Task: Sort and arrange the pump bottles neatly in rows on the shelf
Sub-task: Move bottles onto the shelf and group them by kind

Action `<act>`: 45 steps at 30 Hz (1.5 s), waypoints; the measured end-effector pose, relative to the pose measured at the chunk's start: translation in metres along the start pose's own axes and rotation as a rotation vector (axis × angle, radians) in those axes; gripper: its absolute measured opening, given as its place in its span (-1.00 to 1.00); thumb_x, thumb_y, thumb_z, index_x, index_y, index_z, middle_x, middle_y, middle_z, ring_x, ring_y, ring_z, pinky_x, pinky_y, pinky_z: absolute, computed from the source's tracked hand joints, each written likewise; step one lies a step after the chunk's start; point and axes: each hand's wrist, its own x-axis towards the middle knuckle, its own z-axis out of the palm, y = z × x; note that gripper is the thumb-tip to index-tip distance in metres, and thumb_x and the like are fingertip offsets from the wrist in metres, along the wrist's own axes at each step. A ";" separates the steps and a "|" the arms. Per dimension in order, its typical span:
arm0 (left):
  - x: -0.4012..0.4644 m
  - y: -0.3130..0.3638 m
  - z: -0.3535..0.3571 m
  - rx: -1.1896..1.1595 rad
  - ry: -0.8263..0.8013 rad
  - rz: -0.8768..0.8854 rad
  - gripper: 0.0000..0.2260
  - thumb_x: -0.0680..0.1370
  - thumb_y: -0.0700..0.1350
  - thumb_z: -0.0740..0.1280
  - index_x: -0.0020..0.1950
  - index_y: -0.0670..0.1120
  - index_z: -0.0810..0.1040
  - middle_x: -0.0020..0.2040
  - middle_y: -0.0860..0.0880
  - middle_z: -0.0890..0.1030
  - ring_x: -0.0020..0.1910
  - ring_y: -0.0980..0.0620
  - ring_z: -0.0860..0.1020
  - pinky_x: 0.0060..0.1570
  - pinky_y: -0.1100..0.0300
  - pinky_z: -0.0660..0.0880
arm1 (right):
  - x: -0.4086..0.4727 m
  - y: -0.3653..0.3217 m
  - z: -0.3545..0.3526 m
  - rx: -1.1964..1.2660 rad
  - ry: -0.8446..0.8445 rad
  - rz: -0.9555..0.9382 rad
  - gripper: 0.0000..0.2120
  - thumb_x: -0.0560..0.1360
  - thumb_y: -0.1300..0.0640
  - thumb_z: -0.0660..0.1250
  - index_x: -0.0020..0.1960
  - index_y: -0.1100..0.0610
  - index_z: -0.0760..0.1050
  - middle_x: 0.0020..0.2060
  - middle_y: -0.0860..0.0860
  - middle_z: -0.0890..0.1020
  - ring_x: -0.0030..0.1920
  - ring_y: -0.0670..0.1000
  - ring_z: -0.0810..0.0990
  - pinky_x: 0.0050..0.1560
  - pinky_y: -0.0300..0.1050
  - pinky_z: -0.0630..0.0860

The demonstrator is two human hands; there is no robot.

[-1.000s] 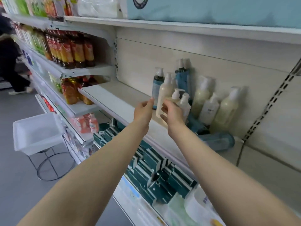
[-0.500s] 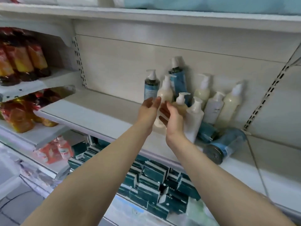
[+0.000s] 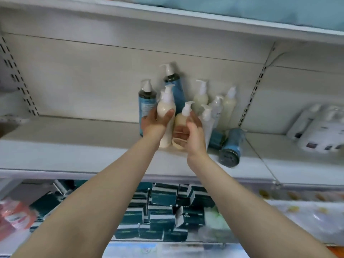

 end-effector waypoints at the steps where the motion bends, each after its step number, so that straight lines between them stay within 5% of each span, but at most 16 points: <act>1: 0.001 -0.003 -0.001 0.016 -0.002 0.012 -0.33 0.20 0.47 0.41 0.24 0.20 0.57 0.15 0.03 0.63 0.14 -0.04 0.60 0.19 -0.06 0.55 | 0.000 0.001 0.000 -0.008 0.001 0.014 -0.66 0.69 0.00 0.11 0.45 -0.11 0.40 -0.09 0.10 0.69 -0.16 0.04 0.66 -0.20 -0.10 0.60; 4: -0.005 -0.001 -0.005 0.007 -0.032 -0.004 -0.28 0.21 0.43 0.46 0.28 0.12 0.52 0.18 0.04 0.61 0.16 -0.03 0.58 0.21 -0.05 0.53 | 0.003 0.008 -0.001 -0.035 0.012 0.064 -0.61 0.69 -0.02 0.09 0.46 0.06 0.40 -0.27 0.07 0.69 -0.31 0.02 0.65 -0.22 -0.06 0.61; 7: -0.008 -0.004 -0.008 -0.048 -0.107 -0.043 -0.41 0.40 0.13 0.53 0.36 0.05 0.40 0.21 0.06 0.56 0.17 0.00 0.55 0.18 0.07 0.49 | 0.003 0.012 -0.001 -0.026 0.029 0.089 -0.61 0.69 -0.01 0.08 0.39 0.15 0.46 -0.27 0.08 0.70 -0.31 0.03 0.65 -0.21 -0.04 0.60; 11: -0.009 -0.014 -0.017 -0.053 -0.159 -0.022 -0.42 0.40 -0.14 0.56 0.35 0.06 0.41 0.13 0.08 0.58 0.12 0.03 0.56 0.11 0.11 0.50 | 0.002 0.012 0.002 -0.019 0.041 0.094 -0.66 0.69 0.01 0.09 0.24 0.19 0.51 -0.24 0.14 0.67 -0.30 0.06 0.63 -0.23 -0.05 0.56; 19: -0.012 -0.019 -0.038 0.119 0.060 0.089 -0.32 0.28 -0.04 0.62 0.32 0.07 0.41 0.16 -0.06 0.50 0.12 -0.09 0.53 0.17 0.01 0.52 | 0.003 0.010 0.013 -0.105 0.115 0.076 -0.62 0.67 0.00 0.20 0.28 0.29 0.49 -0.30 0.16 0.69 -0.43 0.04 0.60 -0.40 -0.13 0.51; 22: -0.014 -0.021 -0.047 0.161 0.137 0.085 -0.27 0.29 0.01 0.62 0.37 0.02 0.37 0.15 -0.03 0.39 0.13 -0.08 0.48 0.23 0.03 0.46 | 0.007 0.003 0.020 -0.103 0.099 0.073 -0.65 0.66 -0.04 0.23 0.37 0.10 0.38 -0.25 0.19 0.71 -0.44 0.05 0.62 -0.51 -0.20 0.46; 26: -0.020 -0.034 -0.062 0.063 0.011 0.054 -0.30 0.32 0.21 0.54 0.37 0.00 0.42 0.19 0.00 0.54 0.15 -0.01 0.55 0.24 -0.05 0.51 | 0.013 -0.009 0.028 -0.067 0.114 0.107 -0.60 0.65 -0.10 0.25 0.45 -0.09 0.29 -0.20 0.19 0.72 -0.42 0.06 0.64 -0.51 -0.20 0.44; 29: -0.027 -0.044 -0.073 -0.028 -0.097 0.015 -0.44 0.48 0.09 0.48 0.43 0.01 0.39 0.22 0.04 0.56 0.22 0.01 0.54 0.23 0.00 0.53 | 0.018 -0.008 0.033 -0.068 0.134 0.108 -0.56 0.64 -0.13 0.26 0.47 -0.06 0.32 -0.26 0.16 0.70 -0.46 0.03 0.62 -0.53 -0.23 0.41; 32: -0.024 -0.046 -0.079 -0.050 -0.104 0.008 -0.39 0.46 0.03 0.52 0.45 0.02 0.38 0.26 0.01 0.56 0.23 0.00 0.55 0.17 0.08 0.53 | 0.022 -0.008 0.038 -0.105 0.166 0.103 -0.59 0.62 -0.11 0.30 0.41 -0.03 0.38 -0.32 0.12 0.67 -0.54 -0.02 0.56 -0.57 -0.26 0.35; 38: -0.019 -0.047 -0.081 0.039 -0.057 0.016 -0.17 0.14 0.32 0.54 0.34 0.06 0.46 0.21 -0.05 0.55 0.11 0.02 0.58 0.20 -0.04 0.56 | 0.025 -0.013 0.038 -0.265 0.215 0.044 -0.67 0.54 0.03 0.46 0.28 0.02 0.55 -0.30 0.04 0.61 -0.50 -0.04 0.46 -0.56 -0.30 0.35; 45: -0.014 -0.046 -0.078 -0.010 -0.033 0.029 -0.30 0.33 0.05 0.61 0.38 0.00 0.37 0.21 -0.07 0.53 0.15 -0.03 0.56 0.14 0.03 0.56 | 0.031 -0.022 0.036 -0.301 0.298 0.055 -0.88 0.55 0.01 0.44 0.05 -0.08 0.54 -0.41 -0.03 0.51 -0.47 -0.05 0.38 -0.41 -0.22 0.35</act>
